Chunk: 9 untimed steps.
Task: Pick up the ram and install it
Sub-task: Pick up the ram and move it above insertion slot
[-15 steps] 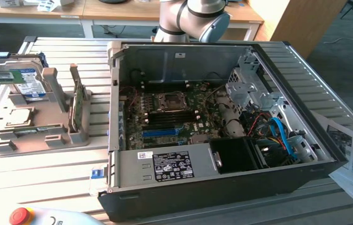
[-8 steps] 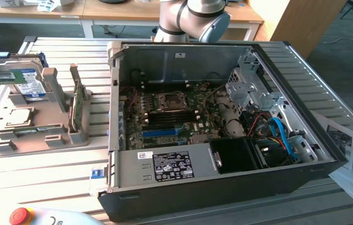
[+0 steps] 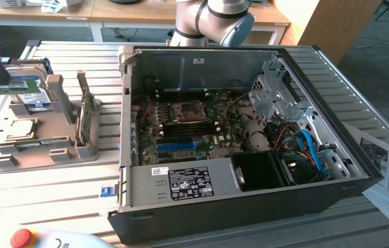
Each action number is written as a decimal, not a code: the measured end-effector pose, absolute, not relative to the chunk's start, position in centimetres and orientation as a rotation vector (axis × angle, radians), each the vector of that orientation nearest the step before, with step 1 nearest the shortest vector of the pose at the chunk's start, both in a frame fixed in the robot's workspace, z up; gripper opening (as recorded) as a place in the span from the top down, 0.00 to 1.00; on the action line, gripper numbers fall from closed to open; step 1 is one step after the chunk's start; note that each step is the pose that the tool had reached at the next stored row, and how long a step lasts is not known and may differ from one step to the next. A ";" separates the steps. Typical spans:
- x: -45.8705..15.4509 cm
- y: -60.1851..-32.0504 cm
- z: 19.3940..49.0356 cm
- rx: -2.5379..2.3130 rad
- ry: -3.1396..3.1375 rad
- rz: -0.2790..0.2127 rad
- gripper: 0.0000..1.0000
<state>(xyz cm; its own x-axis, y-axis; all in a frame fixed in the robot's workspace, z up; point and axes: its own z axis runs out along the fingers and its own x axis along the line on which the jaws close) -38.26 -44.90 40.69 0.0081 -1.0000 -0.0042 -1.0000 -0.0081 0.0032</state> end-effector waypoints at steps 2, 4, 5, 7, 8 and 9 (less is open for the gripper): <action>-37.6 -45.0 40.7 -2.230 2.212 0.008 0.88; -37.0 -45.0 40.7 -2.230 2.212 0.009 0.88; -36.6 -45.1 40.7 -2.230 2.212 0.009 0.88; -36.0 -45.2 40.7 -2.230 2.212 0.009 0.88; -35.7 -45.2 40.7 -2.230 2.212 0.009 0.88; -35.3 -45.2 40.7 -2.230 2.212 0.009 0.88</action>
<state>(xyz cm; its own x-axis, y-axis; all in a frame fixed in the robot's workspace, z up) -35.35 -45.24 40.69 0.0082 -1.0000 -0.0042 -1.0000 -0.0082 0.0040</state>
